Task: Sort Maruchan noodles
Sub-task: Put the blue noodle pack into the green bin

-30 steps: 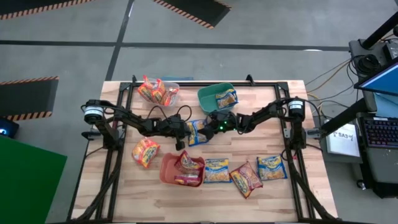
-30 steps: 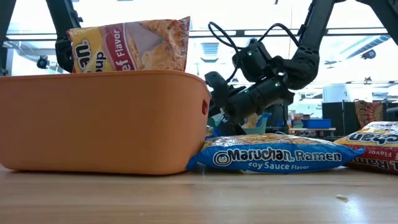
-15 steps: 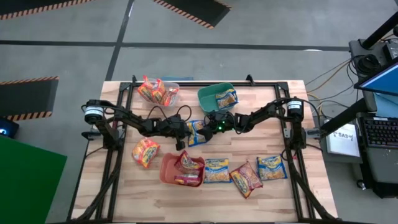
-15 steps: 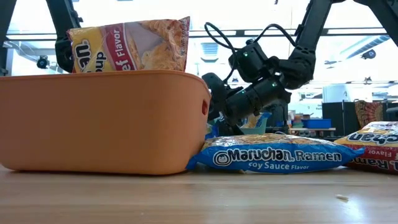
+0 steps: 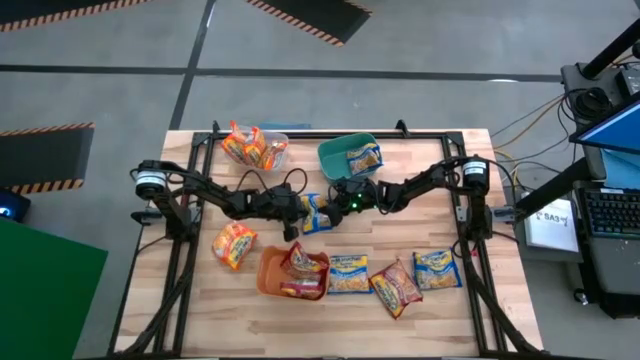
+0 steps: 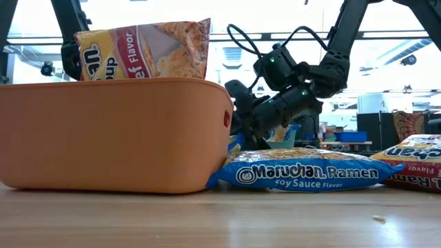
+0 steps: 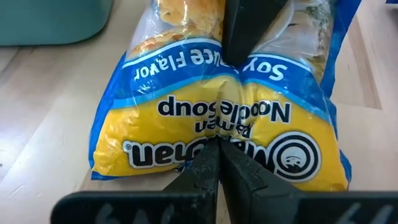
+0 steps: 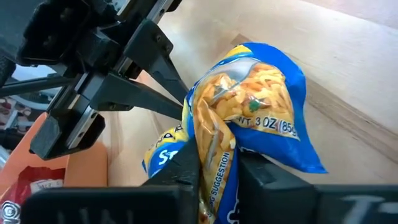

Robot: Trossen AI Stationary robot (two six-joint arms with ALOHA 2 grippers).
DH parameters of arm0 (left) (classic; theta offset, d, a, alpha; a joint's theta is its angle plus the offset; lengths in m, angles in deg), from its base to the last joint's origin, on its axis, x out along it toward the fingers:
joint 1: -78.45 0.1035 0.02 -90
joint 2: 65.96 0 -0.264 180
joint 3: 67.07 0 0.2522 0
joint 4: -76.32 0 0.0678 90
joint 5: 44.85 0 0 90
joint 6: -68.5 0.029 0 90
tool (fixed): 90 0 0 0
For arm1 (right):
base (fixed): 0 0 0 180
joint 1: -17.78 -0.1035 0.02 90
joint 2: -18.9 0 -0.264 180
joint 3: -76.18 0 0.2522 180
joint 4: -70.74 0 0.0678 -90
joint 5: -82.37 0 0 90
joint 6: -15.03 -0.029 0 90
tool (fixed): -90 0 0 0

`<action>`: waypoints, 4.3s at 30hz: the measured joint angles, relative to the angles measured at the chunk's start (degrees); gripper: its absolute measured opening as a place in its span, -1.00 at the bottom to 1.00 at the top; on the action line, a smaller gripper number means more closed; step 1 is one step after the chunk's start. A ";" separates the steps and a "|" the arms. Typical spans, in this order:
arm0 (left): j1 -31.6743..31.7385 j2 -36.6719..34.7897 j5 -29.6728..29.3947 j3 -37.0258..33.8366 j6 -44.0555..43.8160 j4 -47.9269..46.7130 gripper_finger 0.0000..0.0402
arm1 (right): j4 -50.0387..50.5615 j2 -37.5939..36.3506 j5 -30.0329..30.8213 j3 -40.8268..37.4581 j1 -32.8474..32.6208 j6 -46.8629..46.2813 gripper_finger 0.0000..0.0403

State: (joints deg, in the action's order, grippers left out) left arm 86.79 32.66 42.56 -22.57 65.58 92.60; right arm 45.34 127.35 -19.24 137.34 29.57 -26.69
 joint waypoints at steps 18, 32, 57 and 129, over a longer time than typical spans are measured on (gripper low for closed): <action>0.00 -23.82 0.00 -5.96 5.01 -4.21 -1.00 | 0.51 -8.65 -0.59 -0.31 0.21 6.97 -0.88; 0.00 -39.14 0.04 -9.07 3.67 -3.52 -1.00 | 16.43 -27.50 27.65 -0.28 2.23 25.45 -0.88; 0.00 -38.72 -1.46 -9.09 2.36 -2.60 -1.00 | 3.72 -16.22 56.71 -0.92 2.25 32.37 -0.88; 0.00 -0.67 2.59 2.69 -7.06 59.92 0.08 | -40.18 -18.64 23.12 -5.09 -7.04 41.62 -0.88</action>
State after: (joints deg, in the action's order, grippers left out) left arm 86.79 31.99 45.15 -19.88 58.52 152.52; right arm 5.15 108.70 3.88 132.25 22.53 14.93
